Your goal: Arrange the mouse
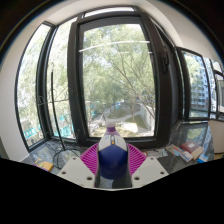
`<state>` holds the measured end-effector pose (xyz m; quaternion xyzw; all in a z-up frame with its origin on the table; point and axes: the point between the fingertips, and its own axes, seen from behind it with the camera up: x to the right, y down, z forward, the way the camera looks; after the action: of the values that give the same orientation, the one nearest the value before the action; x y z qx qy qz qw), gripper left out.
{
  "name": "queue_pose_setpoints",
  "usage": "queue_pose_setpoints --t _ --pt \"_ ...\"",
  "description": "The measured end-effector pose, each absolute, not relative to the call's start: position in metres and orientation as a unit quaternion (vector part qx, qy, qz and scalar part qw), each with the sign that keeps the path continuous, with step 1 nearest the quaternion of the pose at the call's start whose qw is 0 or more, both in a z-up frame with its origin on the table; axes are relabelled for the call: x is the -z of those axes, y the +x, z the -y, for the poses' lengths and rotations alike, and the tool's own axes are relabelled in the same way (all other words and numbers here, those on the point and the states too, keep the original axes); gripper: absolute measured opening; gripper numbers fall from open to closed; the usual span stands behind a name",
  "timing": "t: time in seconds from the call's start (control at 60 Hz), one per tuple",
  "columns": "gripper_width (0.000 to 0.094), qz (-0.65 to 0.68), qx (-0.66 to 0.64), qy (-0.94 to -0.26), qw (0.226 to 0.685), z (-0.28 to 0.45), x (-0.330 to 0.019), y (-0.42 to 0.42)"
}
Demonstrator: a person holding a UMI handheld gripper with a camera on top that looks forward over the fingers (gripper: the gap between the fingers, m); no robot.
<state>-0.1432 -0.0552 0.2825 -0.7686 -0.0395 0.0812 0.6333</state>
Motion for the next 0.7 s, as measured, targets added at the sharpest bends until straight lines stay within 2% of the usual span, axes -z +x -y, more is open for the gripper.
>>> queue_pose_setpoints --t 0.033,0.083,0.15,0.233,0.25,0.317,0.383,0.467,0.55,0.583,0.667,0.7 --pt "0.0357 0.035 -0.073 -0.769 0.634 0.039 -0.283 -0.131" --pt "0.0358 0.024 -0.062 -0.78 0.622 0.012 -0.259 -0.111" --pt "0.0358 0.013 -0.05 -0.805 0.592 -0.019 -0.209 -0.09" --pt "0.0357 0.013 -0.034 -0.844 0.536 -0.032 -0.11 -0.068" --pt "0.0358 0.011 -0.032 -0.852 0.522 -0.037 -0.108 -0.071" --pt "0.0362 0.021 -0.021 -0.876 0.481 -0.037 -0.061 -0.068" --pt "0.0382 0.018 -0.017 -0.889 0.456 -0.034 -0.025 -0.063" --pt "0.0448 0.01 -0.019 -0.901 0.433 -0.028 0.001 -0.061" --pt "0.0527 0.013 -0.032 -0.909 0.416 -0.024 0.01 -0.067" --pt "0.0592 0.012 -0.035 -0.908 0.416 -0.022 0.01 -0.067" --pt "0.0867 0.015 -0.031 -0.904 0.427 -0.016 -0.008 -0.066" --pt "0.0843 0.015 -0.026 -0.9 0.434 -0.013 -0.018 -0.064"
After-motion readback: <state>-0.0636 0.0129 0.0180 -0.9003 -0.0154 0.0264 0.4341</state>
